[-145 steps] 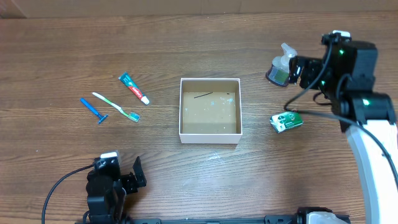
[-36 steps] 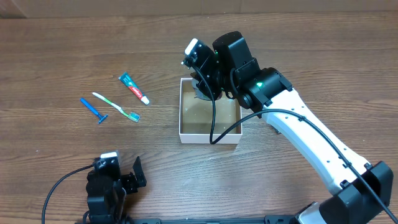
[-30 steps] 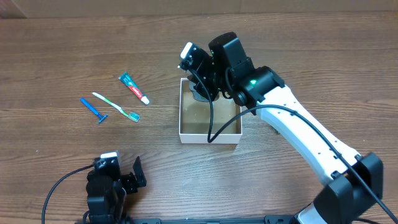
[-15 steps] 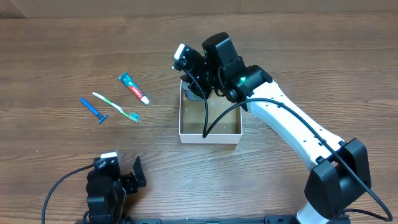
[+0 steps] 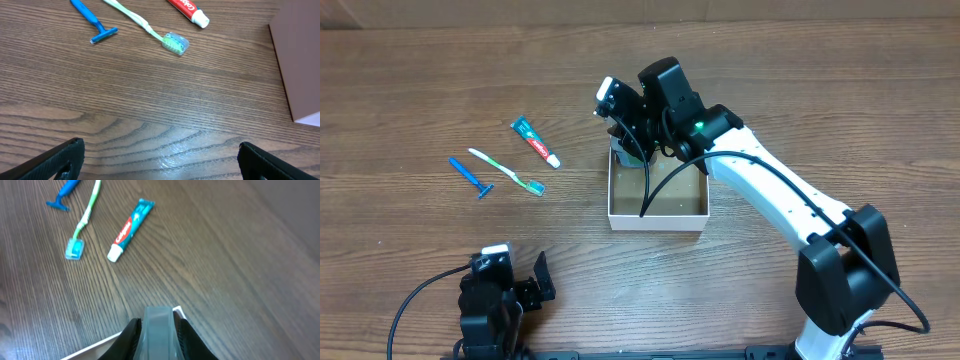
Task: Pack container
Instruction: 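Carry the soap bottle with the right gripper into the box, release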
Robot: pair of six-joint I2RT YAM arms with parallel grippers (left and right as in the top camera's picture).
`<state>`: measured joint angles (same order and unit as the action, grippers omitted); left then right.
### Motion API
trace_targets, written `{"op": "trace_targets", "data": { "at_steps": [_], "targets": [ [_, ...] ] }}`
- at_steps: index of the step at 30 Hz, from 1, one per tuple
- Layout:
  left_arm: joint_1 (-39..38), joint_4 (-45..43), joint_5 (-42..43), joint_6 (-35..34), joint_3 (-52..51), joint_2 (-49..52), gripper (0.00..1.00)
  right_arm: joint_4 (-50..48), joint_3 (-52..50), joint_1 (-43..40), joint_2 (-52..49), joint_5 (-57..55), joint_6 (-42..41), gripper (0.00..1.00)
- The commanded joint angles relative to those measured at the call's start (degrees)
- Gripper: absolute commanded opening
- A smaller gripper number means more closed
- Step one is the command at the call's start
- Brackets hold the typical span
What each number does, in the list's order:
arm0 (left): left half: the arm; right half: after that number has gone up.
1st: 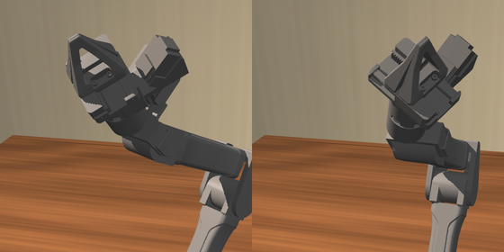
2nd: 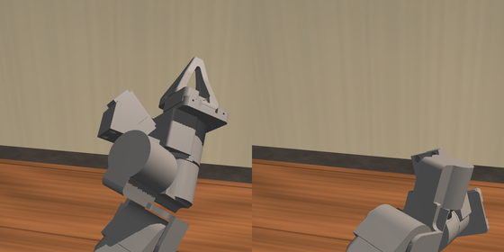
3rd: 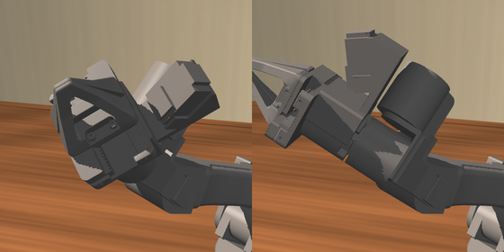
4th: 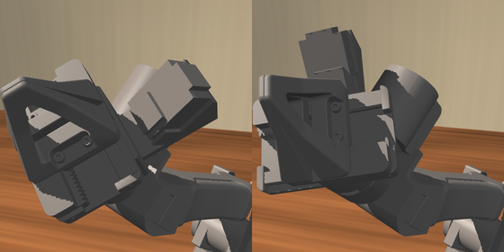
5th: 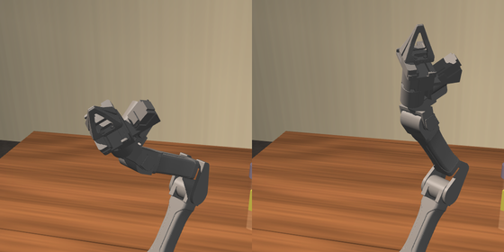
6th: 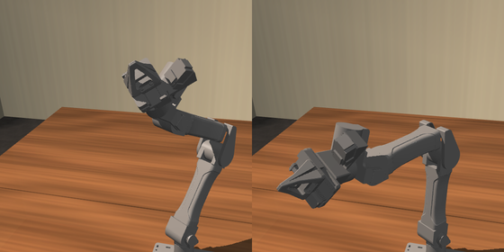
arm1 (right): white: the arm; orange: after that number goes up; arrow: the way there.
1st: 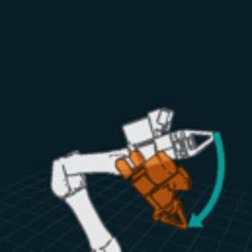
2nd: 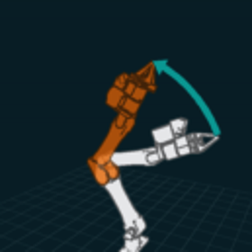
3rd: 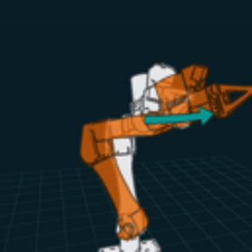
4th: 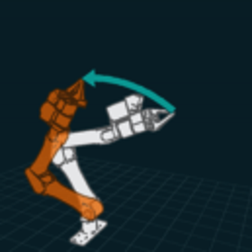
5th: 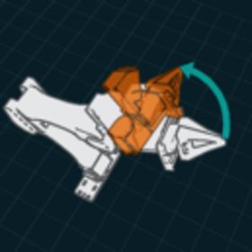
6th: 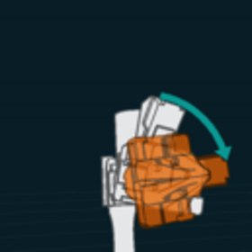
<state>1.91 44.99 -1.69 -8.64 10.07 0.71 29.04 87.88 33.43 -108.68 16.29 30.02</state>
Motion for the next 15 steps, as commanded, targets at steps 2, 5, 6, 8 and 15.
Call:
{"op": "trace_targets", "data": {
  "at_steps": [2, 5, 6, 8, 15],
  "targets": [
    [0.33, 0.04, 0.68, -0.55, -0.04, -0.31, 1.00, -1.97, 2.19, 0.26, -1.25, 0.98, -0.28, 0.04],
    [0.33, 0.04, 0.68, -0.55, -0.04, -0.31, 1.00, -2.84, 2.19, 0.26, -2.58, 1.01, -1.51, 0.04],
    [0.33, 0.04, 0.68, -0.55, -0.04, -0.31, 1.00, -3.04, 2.19, 0.26, -2.80, 1.01, -1.51, 0.04],
    [0.33, 0.04, 0.68, -0.55, -0.04, -0.31, 1.00, -3.34, 2.19, 0.26, -2.95, 1.01, -1.49, 0.04],
    [0.31, 0.04, 0.68, -0.55, -0.04, -0.31, 1.00, -4.31, 2.19, 0.20, -2.99, 0.96, -1.51, 0.30]
  ]
}}
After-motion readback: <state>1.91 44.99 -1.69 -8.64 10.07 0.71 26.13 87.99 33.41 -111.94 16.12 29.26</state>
